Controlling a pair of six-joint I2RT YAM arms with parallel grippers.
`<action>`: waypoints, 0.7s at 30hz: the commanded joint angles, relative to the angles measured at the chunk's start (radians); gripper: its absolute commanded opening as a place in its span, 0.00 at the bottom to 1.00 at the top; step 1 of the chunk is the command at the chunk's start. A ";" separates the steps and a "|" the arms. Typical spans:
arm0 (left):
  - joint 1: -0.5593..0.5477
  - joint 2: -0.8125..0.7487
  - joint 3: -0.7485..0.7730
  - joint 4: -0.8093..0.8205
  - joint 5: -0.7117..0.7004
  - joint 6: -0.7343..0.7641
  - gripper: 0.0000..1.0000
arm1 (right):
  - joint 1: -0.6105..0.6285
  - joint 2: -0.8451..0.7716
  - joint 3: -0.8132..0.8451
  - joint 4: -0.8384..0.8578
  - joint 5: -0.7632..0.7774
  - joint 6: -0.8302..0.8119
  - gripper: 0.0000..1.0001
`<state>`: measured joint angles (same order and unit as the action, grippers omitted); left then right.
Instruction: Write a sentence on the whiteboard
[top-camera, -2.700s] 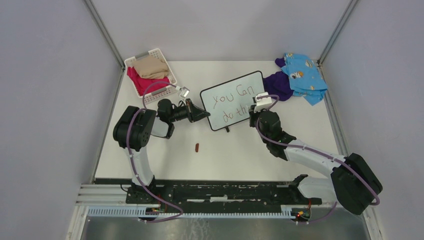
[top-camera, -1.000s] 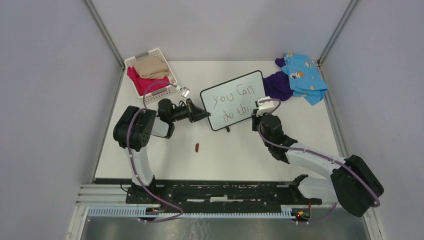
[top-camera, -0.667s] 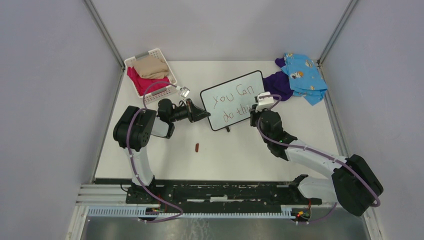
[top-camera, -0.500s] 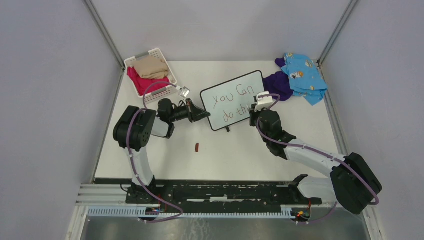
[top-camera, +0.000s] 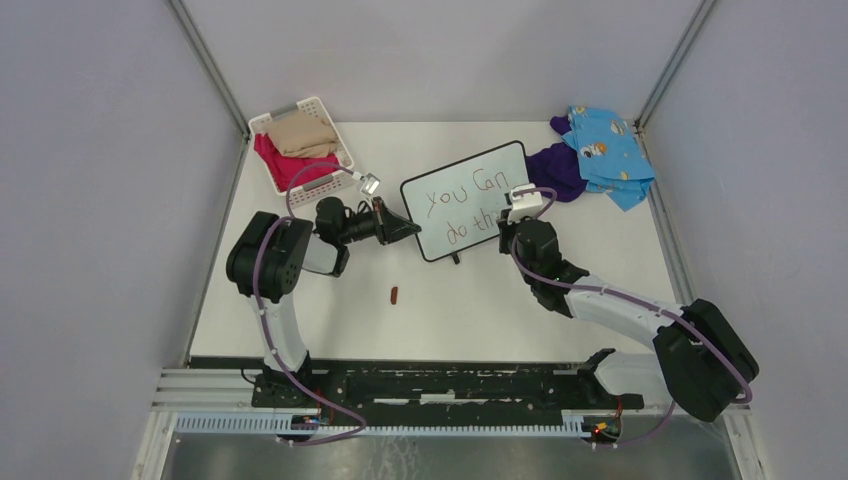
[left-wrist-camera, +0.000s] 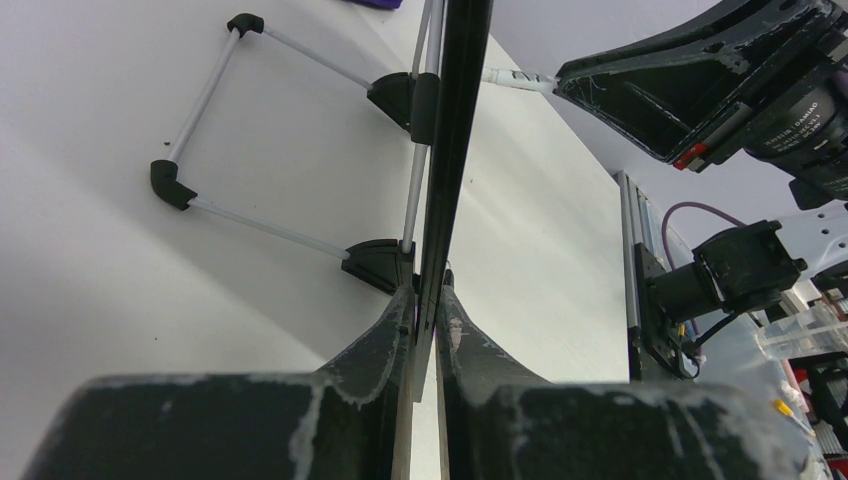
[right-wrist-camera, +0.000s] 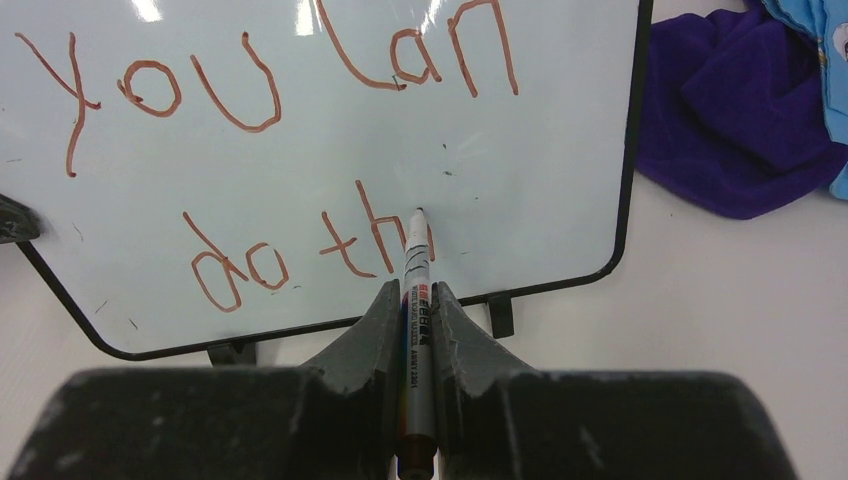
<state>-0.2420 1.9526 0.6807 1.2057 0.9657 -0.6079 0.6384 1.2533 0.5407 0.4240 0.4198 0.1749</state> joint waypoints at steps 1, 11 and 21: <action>-0.006 0.008 -0.007 -0.129 -0.017 0.063 0.12 | -0.007 0.009 0.044 0.054 -0.001 -0.009 0.00; -0.006 0.008 -0.007 -0.129 -0.018 0.063 0.12 | -0.014 0.023 0.044 0.058 0.000 -0.008 0.00; -0.006 0.008 -0.007 -0.129 -0.018 0.063 0.12 | -0.018 0.028 0.052 0.052 -0.007 -0.008 0.00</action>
<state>-0.2440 1.9514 0.6819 1.2007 0.9661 -0.6079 0.6277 1.2789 0.5533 0.4328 0.4187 0.1745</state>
